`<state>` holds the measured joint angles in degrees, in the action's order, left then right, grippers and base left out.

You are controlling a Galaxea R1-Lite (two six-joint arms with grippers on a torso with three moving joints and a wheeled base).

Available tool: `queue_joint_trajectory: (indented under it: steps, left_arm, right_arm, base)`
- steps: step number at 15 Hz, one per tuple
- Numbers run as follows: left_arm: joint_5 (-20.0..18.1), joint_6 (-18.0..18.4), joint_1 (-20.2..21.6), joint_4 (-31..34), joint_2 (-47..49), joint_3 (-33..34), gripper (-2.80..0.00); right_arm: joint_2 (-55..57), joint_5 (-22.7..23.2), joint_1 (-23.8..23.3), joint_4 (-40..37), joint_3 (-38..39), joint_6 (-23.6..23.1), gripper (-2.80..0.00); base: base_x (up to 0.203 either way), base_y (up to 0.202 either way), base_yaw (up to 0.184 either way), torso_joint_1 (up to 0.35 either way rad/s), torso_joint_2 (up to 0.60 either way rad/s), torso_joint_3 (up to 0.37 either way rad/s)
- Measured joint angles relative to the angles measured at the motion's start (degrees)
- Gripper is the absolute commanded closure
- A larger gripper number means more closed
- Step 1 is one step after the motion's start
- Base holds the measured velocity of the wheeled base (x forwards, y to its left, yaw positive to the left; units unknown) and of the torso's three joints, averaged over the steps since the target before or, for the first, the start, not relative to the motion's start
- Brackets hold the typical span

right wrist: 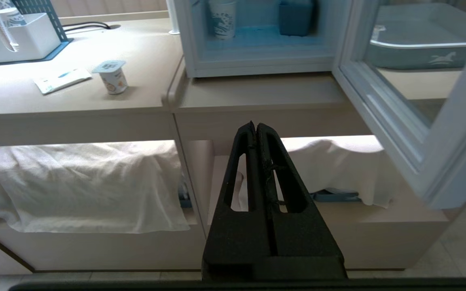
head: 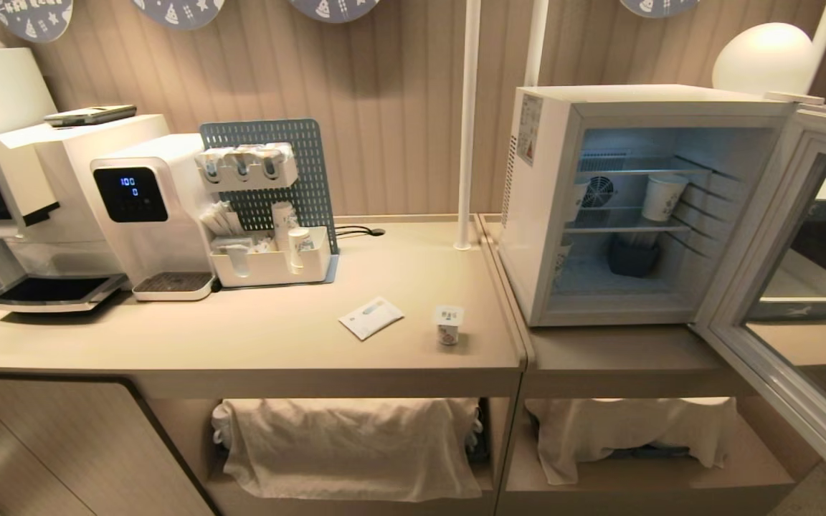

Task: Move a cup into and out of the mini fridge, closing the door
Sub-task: Close the freezer door

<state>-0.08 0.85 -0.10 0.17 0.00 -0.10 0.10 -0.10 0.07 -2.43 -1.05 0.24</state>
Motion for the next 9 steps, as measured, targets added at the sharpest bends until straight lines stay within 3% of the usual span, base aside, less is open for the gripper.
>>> queue_joint_trajectory:
  steps: [9]
  left_arm:
    - [-0.01, 0.05, 0.0, -0.04, 0.0, 0.0, 0.0]
  right_arm:
    - [0.04, 0.0, 0.0, -0.07, 0.0, 0.0, 0.0]
  base:
    - [0.0, -0.194, 0.0, 0.004, 0.0, 0.001]
